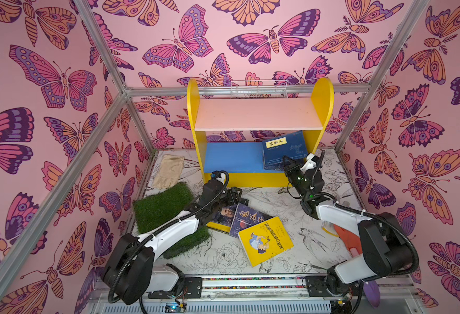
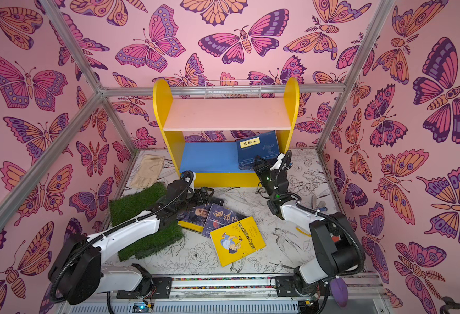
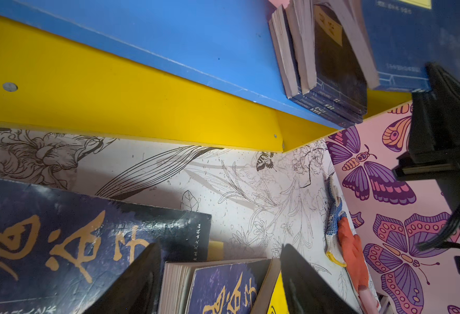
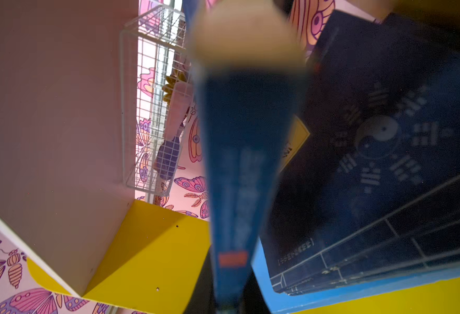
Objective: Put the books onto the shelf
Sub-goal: 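Carry the blue book with the right gripper onto the shelf stack, then lower the blue book onto the stack and open the right gripper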
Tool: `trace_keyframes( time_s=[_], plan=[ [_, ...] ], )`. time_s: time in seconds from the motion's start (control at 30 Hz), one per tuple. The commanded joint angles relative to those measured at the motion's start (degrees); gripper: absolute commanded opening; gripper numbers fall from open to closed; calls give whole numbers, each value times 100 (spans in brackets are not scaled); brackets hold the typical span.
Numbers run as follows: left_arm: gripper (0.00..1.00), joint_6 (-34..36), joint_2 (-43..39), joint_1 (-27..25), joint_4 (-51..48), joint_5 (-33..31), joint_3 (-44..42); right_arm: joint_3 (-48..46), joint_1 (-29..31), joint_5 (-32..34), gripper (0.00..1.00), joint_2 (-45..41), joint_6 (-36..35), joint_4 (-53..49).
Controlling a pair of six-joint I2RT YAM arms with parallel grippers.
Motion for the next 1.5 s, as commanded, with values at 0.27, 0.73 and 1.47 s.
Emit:
trace_keyframes(
  time_s=[0.27,0.73,1.47],
  plan=[
    [71,134,-282,8,-357,72,-201,541,-6,571,0,528,659,522],
    [70,107,-242,16,-393,169,-107,814,-181,420,42,61,1423,-1744],
    [69,-14,-238,11,-453,185,-45,1911,-603,-1596,55,845,1717,-3133]
  ],
)
